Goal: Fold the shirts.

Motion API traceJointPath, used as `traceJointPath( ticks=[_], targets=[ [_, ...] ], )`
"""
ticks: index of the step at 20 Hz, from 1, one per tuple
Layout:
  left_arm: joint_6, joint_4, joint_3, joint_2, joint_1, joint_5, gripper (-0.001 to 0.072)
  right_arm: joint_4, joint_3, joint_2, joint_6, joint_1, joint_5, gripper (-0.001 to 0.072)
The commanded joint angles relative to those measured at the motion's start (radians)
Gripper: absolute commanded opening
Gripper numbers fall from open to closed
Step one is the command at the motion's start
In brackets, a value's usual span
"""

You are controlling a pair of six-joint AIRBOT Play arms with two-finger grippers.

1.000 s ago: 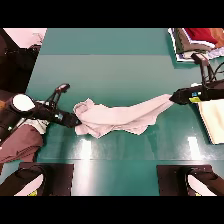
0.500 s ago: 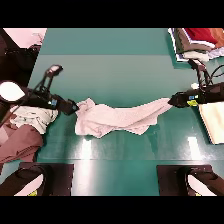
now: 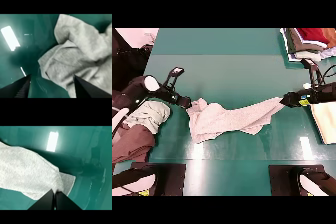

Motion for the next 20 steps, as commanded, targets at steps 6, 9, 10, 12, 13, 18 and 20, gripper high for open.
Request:
traceJointPath(
  ticks=[6,9,10,12,13,18,20],
  targets=[
    [0.021,0.0,0.003,-0.109,0.0,0.09,0.016,0.0,0.0,0.0,0.014,0.001,-0.001,0.0011],
    [-0.006,0.011,0.009,-0.101,0.0,0.076,0.0024,-0.001,0.002,0.0,0.014,0.0,-0.005,0.0011],
    [-0.023,0.035,0.029,-0.089,0.0,0.055,0.0024,-0.004,0.015,0.0,0.014,0.0,-0.008,0.0011],
    [-0.04,0.108,0.123,-0.024,0.0,-0.006,0.0024,-0.003,0.086,0.0,0.014,-0.022,-0.009,0.0011],
    [-0.04,0.15,0.192,0.027,0.0,-0.032,0.0023,-0.003,0.143,0.0,0.014,-0.045,-0.005,0.0011],
    [-0.039,0.269,0.575,0.301,0.0,-0.05,0.0024,-0.001,0.489,0.0,0.014,-0.172,0.001,0.0011],
    [-0.04,0.269,0.699,0.38,0.0,-0.05,0.0024,0.0,0.625,0.0,0.014,-0.206,0.008,0.0011]
  ],
)
